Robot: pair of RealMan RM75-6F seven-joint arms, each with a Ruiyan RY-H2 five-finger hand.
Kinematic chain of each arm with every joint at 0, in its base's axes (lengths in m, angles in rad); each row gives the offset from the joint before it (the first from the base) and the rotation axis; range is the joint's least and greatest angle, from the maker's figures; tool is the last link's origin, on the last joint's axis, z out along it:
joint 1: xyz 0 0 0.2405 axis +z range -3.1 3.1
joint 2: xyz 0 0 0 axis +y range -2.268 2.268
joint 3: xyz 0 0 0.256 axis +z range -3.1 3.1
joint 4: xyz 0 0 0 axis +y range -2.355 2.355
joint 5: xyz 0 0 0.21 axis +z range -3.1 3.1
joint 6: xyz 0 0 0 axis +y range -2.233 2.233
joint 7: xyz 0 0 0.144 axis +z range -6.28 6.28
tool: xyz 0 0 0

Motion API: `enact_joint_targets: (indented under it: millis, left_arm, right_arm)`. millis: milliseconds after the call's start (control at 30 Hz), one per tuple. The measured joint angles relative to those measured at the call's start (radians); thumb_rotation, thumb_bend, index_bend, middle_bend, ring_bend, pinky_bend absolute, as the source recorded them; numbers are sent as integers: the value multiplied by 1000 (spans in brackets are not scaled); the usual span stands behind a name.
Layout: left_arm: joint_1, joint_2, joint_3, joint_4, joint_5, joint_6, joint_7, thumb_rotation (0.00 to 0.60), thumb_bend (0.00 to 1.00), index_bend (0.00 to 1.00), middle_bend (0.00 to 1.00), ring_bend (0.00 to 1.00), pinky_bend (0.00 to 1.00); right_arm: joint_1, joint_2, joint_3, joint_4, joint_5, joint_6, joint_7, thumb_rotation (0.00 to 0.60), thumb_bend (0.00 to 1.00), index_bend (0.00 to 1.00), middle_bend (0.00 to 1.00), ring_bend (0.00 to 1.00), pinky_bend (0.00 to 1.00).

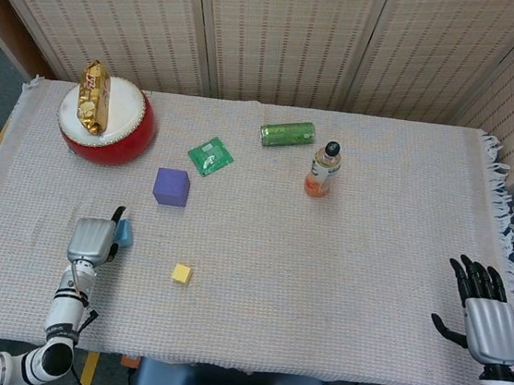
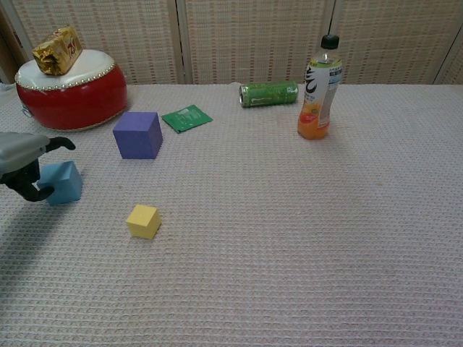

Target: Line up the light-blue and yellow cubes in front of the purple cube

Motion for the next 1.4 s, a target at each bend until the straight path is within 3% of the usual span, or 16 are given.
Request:
enact_joint_targets:
  millis: [200, 767, 1100, 1400]
  left_arm:
    - [-48, -25, -7, 46, -93, 4, 43, 600, 414, 135, 1000, 1000, 1000]
    - [-57, -15, 42, 54, -96, 42, 12, 600, 413, 529, 1000, 1000, 1000]
    - [-87, -27, 64, 69, -17, 80, 32, 600, 416, 563, 1000, 1000, 1000]
    - [-159, -117, 82, 191, 30, 93, 158, 600, 419, 556, 1000, 1000, 1000]
  right_arm:
    - [-4, 7, -2, -4, -8, 10, 9, 499, 0, 0, 0, 0, 0]
    - [-1, 4, -6, -8, -1, -6, -5, 499, 0, 0, 0, 0, 0]
    - [2, 8, -11, -18, 7, -22, -11, 499, 0, 0, 0, 0, 0]
    - [7, 13, -11, -23, 22, -41, -11, 498, 0, 0, 0, 0, 0]
